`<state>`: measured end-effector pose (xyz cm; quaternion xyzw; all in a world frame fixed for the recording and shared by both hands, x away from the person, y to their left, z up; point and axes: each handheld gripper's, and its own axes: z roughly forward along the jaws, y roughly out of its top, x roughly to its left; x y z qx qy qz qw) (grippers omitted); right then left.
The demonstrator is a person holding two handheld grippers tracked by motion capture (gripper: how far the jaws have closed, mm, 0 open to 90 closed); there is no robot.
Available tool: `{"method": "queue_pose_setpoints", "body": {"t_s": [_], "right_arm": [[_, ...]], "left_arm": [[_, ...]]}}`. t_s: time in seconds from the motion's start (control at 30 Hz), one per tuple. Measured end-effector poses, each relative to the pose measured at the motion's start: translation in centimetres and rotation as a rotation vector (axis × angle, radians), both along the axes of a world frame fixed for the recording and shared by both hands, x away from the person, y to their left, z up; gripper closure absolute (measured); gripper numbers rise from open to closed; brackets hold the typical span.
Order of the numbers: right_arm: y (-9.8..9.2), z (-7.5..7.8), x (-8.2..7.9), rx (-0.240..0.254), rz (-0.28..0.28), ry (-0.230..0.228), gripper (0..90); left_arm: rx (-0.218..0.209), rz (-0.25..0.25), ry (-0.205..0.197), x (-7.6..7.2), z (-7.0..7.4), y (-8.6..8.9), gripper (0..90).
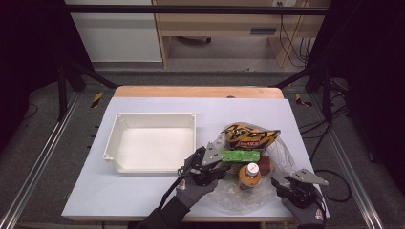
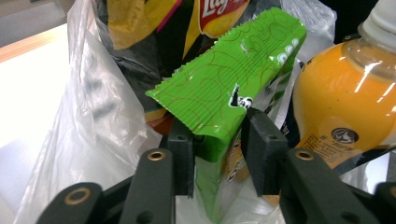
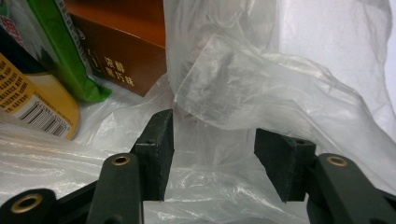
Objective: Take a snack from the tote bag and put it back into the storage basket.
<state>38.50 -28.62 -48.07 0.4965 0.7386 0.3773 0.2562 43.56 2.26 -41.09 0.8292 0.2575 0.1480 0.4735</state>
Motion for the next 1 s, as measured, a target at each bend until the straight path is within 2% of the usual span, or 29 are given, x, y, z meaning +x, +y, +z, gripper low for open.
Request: {"method": "queue_pose_setpoints", "body": {"t_s": [0.23,0.47,0.6,0.63,0.7,1.0], "right_arm": [[0.0,0.0,0.0,-0.001,0.000,-0.001,47.7],[0.0,0.0,0.0,-0.002,0.000,-0.001,47.7],[0.0,-0.1,0.0,-0.001,0.001,-0.001,47.7],[0.0,0.0,0.0,0.000,0.000,0.000,47.7],[0.0,-0.1,0.0,-0.002,0.001,-0.001,47.7],[0.0,-0.1,0.0,0.000,0.000,0.001,47.7]], "left_arm": [[0.021,-0.024,-0.029,-0.6,0.2,0.0,74.1],[0.023,-0.031,-0.048,-0.9,0.3,0.1,75.5],[-0.016,-0.027,-0.068,-1.3,0.8,0.6,75.9],[-0.037,-0.027,-0.077,-1.5,1.3,1.0,75.9],[-0.054,-0.026,-0.085,-1.7,1.9,1.4,75.9],[-0.104,-0.028,-0.132,-2.5,4.3,2.9,75.9]]}}
